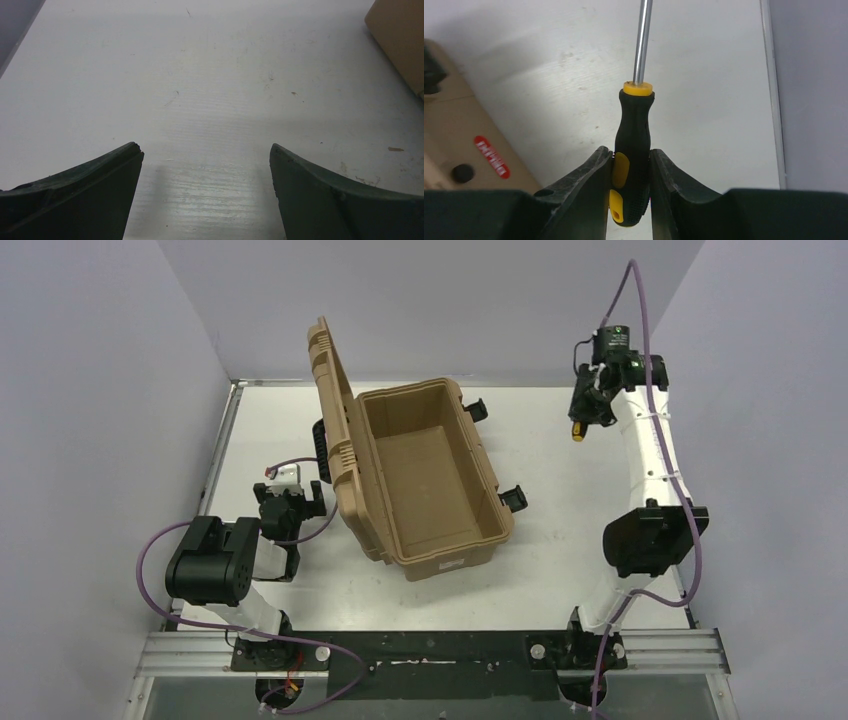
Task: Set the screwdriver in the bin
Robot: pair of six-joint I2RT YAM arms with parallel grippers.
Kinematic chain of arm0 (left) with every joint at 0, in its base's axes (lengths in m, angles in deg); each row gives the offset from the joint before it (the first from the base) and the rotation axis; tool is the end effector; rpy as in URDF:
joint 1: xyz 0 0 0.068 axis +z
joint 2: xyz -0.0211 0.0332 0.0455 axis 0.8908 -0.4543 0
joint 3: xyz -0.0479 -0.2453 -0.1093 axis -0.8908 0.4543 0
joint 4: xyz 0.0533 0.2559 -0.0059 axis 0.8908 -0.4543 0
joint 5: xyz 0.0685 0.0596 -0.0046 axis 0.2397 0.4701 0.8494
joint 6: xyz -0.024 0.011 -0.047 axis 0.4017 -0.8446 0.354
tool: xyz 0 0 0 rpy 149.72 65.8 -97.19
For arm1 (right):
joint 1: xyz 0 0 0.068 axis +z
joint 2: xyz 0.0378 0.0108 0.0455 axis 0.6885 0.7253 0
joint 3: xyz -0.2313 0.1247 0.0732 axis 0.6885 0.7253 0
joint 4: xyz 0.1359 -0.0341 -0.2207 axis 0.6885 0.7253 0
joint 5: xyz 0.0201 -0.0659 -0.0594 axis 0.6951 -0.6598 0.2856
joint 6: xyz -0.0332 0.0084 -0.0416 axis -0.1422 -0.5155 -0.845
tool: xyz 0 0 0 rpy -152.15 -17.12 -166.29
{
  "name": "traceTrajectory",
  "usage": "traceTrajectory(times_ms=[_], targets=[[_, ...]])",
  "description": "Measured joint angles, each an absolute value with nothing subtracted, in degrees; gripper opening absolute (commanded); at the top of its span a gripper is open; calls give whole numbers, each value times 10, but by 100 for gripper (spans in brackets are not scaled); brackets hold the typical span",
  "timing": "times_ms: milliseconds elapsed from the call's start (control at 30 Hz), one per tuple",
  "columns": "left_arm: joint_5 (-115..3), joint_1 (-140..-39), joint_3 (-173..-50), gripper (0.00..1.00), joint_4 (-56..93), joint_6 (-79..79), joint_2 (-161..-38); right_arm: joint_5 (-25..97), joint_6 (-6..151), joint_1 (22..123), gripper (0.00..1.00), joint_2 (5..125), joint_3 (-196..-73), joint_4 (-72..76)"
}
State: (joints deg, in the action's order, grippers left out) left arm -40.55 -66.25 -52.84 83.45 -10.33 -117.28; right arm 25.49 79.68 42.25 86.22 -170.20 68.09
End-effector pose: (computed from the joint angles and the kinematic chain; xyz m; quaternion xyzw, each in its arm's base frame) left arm 0.2428 -0.0094 0.1229 -0.0286 0.7806 0.0232 0.6239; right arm 0.3673 -0.0098 0.3772 0.1339 0.9505 0.0088 0.2804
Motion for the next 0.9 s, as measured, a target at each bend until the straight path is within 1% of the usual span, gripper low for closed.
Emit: traceTrajectory(times_ms=[67, 200, 333, 433, 500, 633, 800, 900], targets=[[-405, -662, -528, 97, 834, -103, -1173, 251, 807, 457, 0, 867, -1757, 713], [-405, -662, -528, 97, 834, -103, -1173, 257, 842, 574, 0, 881, -1848, 733], [-405, -662, -528, 97, 834, -103, -1173, 283, 876, 683, 0, 910, -1869, 728], [-406, -662, -528, 97, 834, -103, -1173, 298, 891, 732, 0, 944, -1867, 719], [-406, -662, -528, 97, 834, -103, -1173, 302, 895, 755, 0, 966, -1854, 703], [-406, -662, -528, 97, 834, -103, -1173, 307, 899, 789, 0, 982, -1755, 641], [-406, -662, -528, 97, 834, -103, -1173, 313, 902, 803, 0, 995, -1615, 572], [-406, -662, -528, 97, 834, -103, -1173, 315, 900, 803, 0, 1022, -1583, 543]])
